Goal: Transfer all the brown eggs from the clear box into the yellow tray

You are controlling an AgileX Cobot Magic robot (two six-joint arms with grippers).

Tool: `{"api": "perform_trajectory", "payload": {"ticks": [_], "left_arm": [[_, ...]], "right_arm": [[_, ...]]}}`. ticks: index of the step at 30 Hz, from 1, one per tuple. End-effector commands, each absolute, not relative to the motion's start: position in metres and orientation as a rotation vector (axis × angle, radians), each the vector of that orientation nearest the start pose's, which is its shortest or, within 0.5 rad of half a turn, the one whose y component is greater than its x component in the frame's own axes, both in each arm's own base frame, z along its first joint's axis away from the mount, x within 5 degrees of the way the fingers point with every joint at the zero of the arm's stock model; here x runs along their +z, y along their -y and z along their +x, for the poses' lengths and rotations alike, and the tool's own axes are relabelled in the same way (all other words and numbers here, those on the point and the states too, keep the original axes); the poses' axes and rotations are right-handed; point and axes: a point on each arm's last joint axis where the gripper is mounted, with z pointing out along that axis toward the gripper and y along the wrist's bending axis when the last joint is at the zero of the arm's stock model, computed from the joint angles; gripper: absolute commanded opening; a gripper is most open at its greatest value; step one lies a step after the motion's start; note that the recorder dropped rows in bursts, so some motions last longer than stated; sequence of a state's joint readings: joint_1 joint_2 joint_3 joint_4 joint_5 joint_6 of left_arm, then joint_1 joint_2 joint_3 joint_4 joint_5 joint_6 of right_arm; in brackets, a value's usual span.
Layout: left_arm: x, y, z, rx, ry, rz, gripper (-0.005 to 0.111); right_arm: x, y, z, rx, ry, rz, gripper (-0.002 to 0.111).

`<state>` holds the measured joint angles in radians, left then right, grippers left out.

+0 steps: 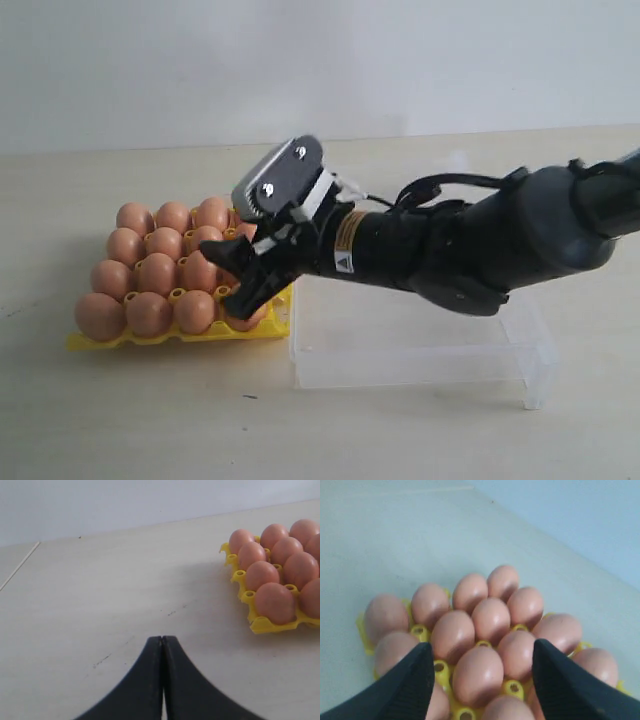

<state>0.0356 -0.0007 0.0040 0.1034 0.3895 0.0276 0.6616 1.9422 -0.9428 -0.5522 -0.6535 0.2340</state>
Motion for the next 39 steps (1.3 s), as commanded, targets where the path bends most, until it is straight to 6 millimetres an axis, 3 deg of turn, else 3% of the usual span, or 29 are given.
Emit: {"api": "perform_trajectory", "payload": {"ticks": [1, 4, 5, 6, 7, 9, 11, 18, 25, 32, 39], "left_arm": [[0.179, -0.005, 0.052, 0.136, -1.863, 0.055, 0.000], [0.179, -0.005, 0.052, 0.136, -1.863, 0.055, 0.000], [0.179, -0.005, 0.052, 0.136, -1.863, 0.055, 0.000], [0.179, -0.005, 0.052, 0.136, -1.863, 0.055, 0.000], [0.179, -0.005, 0.052, 0.136, -1.863, 0.055, 0.000], [0.179, -0.005, 0.052, 0.136, -1.863, 0.055, 0.000], [0.179, -0.005, 0.052, 0.136, -1.863, 0.055, 0.000], [0.179, -0.005, 0.052, 0.136, -1.863, 0.055, 0.000], [0.179, -0.005, 0.052, 0.136, -1.863, 0.055, 0.000], [0.179, -0.005, 0.052, 0.136, -1.863, 0.055, 0.000], [0.179, -0.005, 0.052, 0.136, -1.863, 0.055, 0.000]], "right_arm": [[0.214, -0.245, 0.277, 0.642, -1.678, -0.840, 0.052], [0.239, -0.210, 0.259, 0.609, -1.652, -0.774, 0.045], [0.249, -0.185, 0.252, 0.597, -1.650, -0.655, 0.036], [0.253, -0.175, 0.249, 0.597, -1.641, -0.601, 0.031], [0.261, -0.152, 0.245, 0.591, -1.602, -0.488, 0.019], [0.270, -0.127, 0.242, 0.554, -1.570, -0.387, 0.000], [0.270, -0.113, 0.245, 0.512, -1.583, -0.347, 0.000], [0.254, -0.110, 0.253, 0.480, -1.672, -0.336, 0.000], [0.267, -0.105, 0.244, 0.462, -1.666, -0.328, 0.000], [0.295, -0.085, 0.214, 0.342, -1.702, -0.321, 0.000], [0.282, -0.064, 0.167, 0.358, -1.752, -0.230, 0.000]]}}
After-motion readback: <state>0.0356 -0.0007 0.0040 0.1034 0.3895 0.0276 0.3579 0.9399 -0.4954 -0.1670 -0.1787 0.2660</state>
